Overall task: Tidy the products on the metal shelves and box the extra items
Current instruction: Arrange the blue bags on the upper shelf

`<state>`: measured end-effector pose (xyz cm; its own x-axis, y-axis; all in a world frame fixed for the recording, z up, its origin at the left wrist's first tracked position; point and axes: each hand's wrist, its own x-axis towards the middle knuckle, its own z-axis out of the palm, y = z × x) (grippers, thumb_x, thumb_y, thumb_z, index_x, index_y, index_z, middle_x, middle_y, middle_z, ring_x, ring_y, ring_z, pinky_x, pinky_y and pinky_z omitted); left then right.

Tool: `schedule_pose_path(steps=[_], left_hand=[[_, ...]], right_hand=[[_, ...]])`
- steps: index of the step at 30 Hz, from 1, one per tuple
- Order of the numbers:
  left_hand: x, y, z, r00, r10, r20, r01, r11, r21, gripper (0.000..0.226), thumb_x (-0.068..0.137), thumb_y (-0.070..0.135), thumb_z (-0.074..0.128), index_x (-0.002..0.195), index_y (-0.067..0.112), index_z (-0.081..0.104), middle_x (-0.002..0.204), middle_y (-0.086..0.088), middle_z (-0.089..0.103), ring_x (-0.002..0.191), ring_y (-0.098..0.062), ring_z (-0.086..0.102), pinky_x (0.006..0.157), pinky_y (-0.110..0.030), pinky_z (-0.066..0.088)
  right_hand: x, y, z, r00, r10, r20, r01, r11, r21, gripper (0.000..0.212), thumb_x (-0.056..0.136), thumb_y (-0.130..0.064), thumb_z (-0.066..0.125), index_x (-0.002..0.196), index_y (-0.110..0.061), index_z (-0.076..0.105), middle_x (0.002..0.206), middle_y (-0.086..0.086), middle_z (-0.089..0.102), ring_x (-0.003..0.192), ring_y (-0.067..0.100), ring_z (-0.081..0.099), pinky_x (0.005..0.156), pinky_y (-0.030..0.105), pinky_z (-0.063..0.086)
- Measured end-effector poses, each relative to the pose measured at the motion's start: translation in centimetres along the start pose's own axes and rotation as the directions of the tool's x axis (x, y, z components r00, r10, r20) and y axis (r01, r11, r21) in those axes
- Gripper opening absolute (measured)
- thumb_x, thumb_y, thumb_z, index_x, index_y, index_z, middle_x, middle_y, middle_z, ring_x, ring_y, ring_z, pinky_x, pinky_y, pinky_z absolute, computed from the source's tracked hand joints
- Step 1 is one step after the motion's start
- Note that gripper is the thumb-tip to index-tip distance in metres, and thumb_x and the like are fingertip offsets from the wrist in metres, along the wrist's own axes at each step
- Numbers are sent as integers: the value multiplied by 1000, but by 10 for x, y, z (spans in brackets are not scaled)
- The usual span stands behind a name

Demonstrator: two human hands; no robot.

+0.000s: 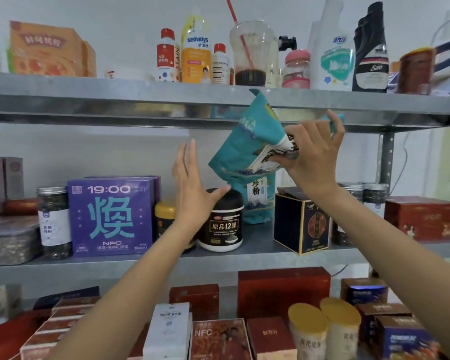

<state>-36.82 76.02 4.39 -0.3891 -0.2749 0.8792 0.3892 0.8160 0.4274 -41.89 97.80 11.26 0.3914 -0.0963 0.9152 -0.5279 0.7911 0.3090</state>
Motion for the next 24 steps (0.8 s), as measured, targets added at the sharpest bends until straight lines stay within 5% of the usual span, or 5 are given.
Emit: schedule_pose_path(steps=[4,9,14,18,24], left_hand=[[14,19,-6,965,43,257,-10,992,-128,87,69,26,87,142,27,40,135,8,45,133,-15,34,116,-37,27],[-7,49,-5,947,-14,321,141,916,-377,62,63,11,89,98,40,47,96,26,58,86,25,53,69,-1,43],[-35,70,-6,938,-130,321,307,741,-598,48,62,-1,87,94,24,63,84,16,73,80,5,68,63,-11,52],[-71,77,-6,886,-200,418,455,548,-702,41,64,-9,82,97,10,68,91,2,77,85,-13,73,64,-20,56],[-132,66,-4,766,-287,575,642,320,-696,48,59,4,79,105,7,69,101,-9,76,92,-24,72,68,-28,59]], right_hand=[[8,3,-32,997,37,62,-39,999,28,57,75,-60,69,91,-5,68,81,9,61,90,25,50,108,45,21],[23,3,-71,972,92,216,-110,991,75,59,60,-46,84,99,-5,68,97,9,66,109,37,54,115,42,1],[13,-1,-93,901,335,276,-406,874,265,95,64,-43,84,140,-13,36,147,14,35,138,26,30,117,47,22],[-20,-11,-107,561,594,577,-822,312,477,111,61,-32,90,146,-32,18,150,0,34,134,15,43,109,41,41],[-101,-33,-144,132,409,903,-869,-390,303,121,47,-18,96,145,-45,29,130,9,63,113,30,65,79,42,58]])
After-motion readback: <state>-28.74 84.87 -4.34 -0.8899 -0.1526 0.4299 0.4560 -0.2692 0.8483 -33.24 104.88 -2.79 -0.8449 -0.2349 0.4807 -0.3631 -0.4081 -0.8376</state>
